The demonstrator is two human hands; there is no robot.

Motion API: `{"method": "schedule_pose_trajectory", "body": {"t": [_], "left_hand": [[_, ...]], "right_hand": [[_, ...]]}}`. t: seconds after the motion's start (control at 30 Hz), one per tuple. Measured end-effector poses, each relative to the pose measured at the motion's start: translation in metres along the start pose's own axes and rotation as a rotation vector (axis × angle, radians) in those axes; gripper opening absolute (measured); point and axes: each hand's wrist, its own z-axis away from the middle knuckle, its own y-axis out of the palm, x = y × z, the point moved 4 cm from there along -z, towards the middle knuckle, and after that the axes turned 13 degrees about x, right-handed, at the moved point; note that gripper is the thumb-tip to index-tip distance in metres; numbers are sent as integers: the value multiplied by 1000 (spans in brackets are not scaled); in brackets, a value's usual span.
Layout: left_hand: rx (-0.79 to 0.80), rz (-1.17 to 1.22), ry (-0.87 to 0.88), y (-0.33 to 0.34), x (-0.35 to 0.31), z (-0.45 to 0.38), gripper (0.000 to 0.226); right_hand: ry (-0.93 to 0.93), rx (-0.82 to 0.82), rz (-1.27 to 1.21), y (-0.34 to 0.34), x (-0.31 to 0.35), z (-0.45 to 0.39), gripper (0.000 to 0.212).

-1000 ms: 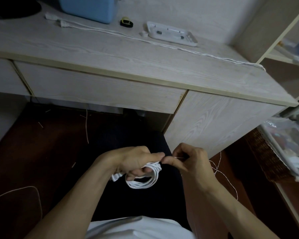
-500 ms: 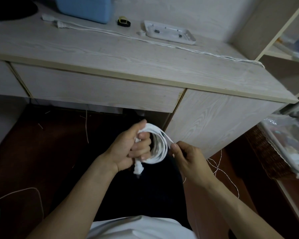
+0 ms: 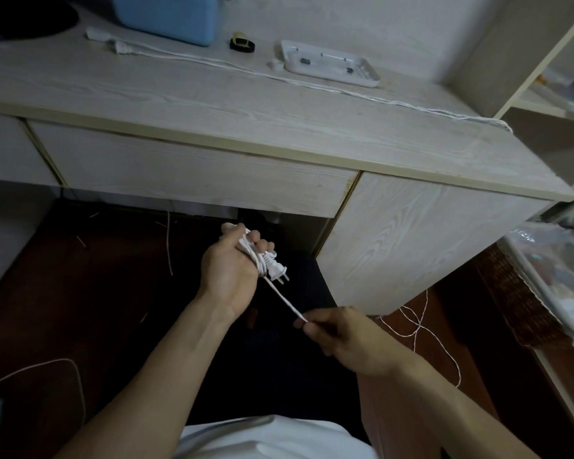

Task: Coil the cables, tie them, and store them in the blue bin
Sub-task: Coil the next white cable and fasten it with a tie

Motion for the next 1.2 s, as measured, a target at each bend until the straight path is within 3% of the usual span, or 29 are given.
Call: {"method": "schedule_pose_trajectory", "body": {"t": [0.13,0.23,0.37,0.47,0.57,0.73,0.87,1.03,1.2], "left_hand": [[54,-557,65,3,13,5,21],[217,-1020,14,16,20,16,14],[457,-1311,-259,25,31,26,19],[523,-1500,-442,25,37,30,30],[561,-1397,-513,29,36,33,30],[732,-1011,-702,30,38,43,59],[762,-874,-668,28,26,37,50],[652,-547,-588,28,21,34,50],[470,-413,-469,25,16,28,49]], "right_hand": [[-145,-68,-7,4,20,3,28],[-238,-177,4,1,30,8,24],[-282,-336,28,-10,26,12,21],[-331,-393,60,-14,26,16,16],[-348,-457,-4,-19,27,20,13],[-257,-622,-142,-35,14,27,21],[-268,-625,-237,-40,10,27,13],[-270,-616,-318,-39,8,24,11],[-231,-613,-343,-40,5,25,15]]}}
